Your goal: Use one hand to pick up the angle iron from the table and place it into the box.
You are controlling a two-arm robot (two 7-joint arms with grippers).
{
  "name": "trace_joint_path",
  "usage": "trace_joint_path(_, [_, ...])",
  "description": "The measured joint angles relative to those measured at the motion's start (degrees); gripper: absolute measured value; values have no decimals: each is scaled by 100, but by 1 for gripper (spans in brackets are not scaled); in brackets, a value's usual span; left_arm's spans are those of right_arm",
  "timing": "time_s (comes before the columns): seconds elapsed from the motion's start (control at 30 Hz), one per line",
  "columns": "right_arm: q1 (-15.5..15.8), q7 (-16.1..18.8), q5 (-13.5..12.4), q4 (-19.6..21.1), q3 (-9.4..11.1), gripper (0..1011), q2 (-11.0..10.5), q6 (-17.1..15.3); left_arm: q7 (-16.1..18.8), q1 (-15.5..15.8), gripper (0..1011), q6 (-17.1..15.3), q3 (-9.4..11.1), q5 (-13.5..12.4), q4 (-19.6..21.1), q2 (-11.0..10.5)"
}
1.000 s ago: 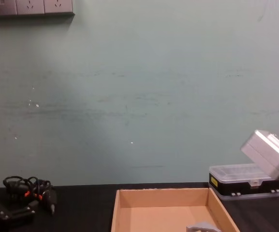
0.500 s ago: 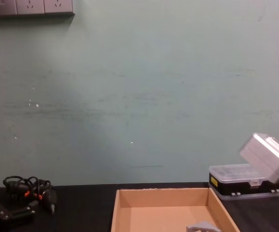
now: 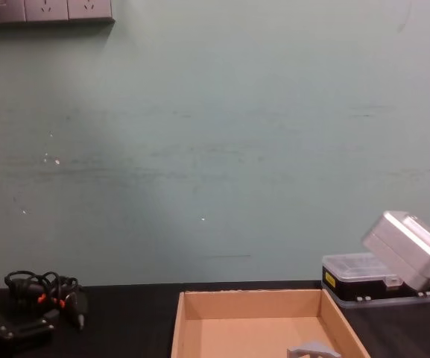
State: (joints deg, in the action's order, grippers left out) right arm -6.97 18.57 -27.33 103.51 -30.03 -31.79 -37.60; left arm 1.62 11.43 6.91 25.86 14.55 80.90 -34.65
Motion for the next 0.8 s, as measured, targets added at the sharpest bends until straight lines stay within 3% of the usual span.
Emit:
trace_joint_path(0.07, [2,9,23,6,-4,69,-2,9,0,0,1000,0,0,0,0,0])
trace_joint_path(0.47, [48,48,101,58,17,67,-5,95,0,0,1000,0,0,0,0,0])
trace_joint_path(0.6, [129,8,108,187,135,67,-18,210,0,0,1000,0,0,0,0,0])
trace_joint_path(0.8, [287,-190,150,583,495,67,-93,522,0,0,1000,0,0,0,0,0])
